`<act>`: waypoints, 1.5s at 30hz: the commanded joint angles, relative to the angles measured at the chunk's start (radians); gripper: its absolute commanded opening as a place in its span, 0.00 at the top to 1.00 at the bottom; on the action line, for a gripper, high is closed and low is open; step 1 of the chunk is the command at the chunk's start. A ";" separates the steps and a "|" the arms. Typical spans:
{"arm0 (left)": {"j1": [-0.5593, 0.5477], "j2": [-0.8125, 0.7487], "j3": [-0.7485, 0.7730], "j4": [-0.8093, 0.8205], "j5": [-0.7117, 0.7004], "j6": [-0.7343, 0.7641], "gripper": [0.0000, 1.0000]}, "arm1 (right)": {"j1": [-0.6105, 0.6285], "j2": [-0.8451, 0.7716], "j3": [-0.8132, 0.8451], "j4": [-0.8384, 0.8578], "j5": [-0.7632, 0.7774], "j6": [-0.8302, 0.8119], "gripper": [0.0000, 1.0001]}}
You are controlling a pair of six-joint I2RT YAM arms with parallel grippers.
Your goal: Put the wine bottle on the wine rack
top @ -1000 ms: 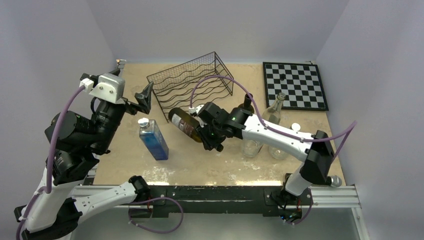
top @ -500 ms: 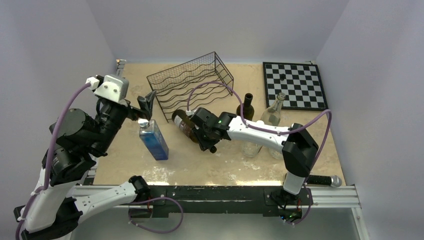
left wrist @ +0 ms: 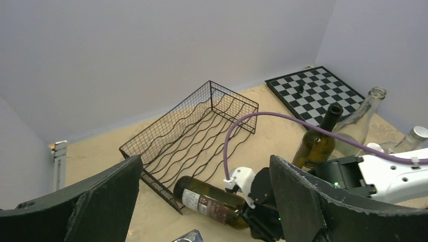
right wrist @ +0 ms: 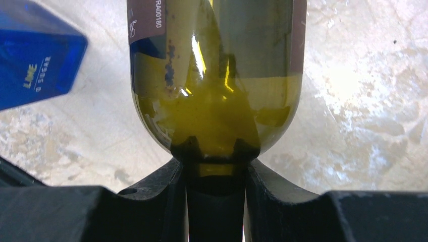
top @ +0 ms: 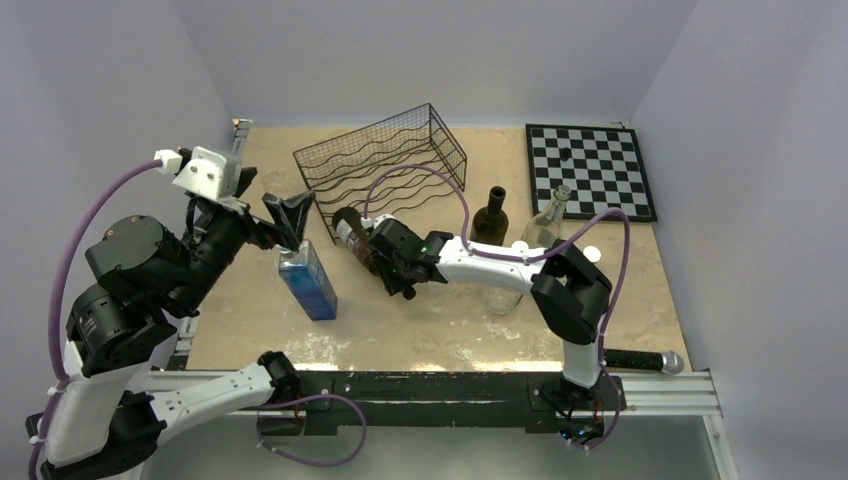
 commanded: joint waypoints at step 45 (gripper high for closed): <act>0.000 0.063 0.144 -0.323 0.085 -0.299 0.03 | -0.056 0.524 0.730 0.202 0.156 0.114 0.84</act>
